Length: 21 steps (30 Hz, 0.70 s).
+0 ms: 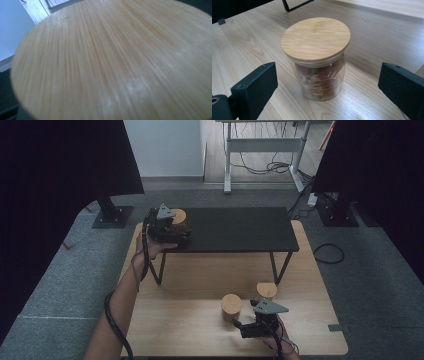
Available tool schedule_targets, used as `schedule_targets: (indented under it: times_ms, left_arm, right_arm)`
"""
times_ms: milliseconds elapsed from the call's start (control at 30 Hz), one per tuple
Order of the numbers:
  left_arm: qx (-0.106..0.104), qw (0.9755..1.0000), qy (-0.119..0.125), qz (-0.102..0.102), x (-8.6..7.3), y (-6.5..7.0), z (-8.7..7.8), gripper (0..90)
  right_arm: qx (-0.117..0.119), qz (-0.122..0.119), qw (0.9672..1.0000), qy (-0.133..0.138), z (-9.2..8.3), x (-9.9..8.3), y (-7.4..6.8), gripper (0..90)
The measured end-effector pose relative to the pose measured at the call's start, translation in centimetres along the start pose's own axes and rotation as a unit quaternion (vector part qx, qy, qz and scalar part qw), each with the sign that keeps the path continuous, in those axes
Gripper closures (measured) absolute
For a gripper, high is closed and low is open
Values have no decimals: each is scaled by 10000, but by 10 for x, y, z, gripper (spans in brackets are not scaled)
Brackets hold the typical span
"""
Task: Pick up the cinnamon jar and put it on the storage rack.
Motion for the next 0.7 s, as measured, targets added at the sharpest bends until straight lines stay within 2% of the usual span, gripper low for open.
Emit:
schedule_targets:
  times_ms: [233,433,500,700]
  left_arm:
    - [13,10000,-19,-58,0,-1,0,178]
    - [43,9999,-74,-67,0,2,0,169]
    - [91,9999,-108,-14,0,4,-2,143]
    - [208,9997,-24,-118,-5,8,-10,52]
  right_arm:
    - [-4,6,10000,1,0,0,0,22]
    - [37,-101,9999,-84,6,3,-3,19]
    - [50,-123,9999,-101,5,3,-3,19]
    - [25,-128,9999,-109,5,2,-4,19]
Point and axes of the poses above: each handheld gripper's, and its own axes: z roughly forward along the jaws, x roughly out of its top, y roughly to its right, the point moved 1 cm from there along z, roughly forward along the jaws, and after that the axes turned 1 degree about x, right-handed, at the moved point
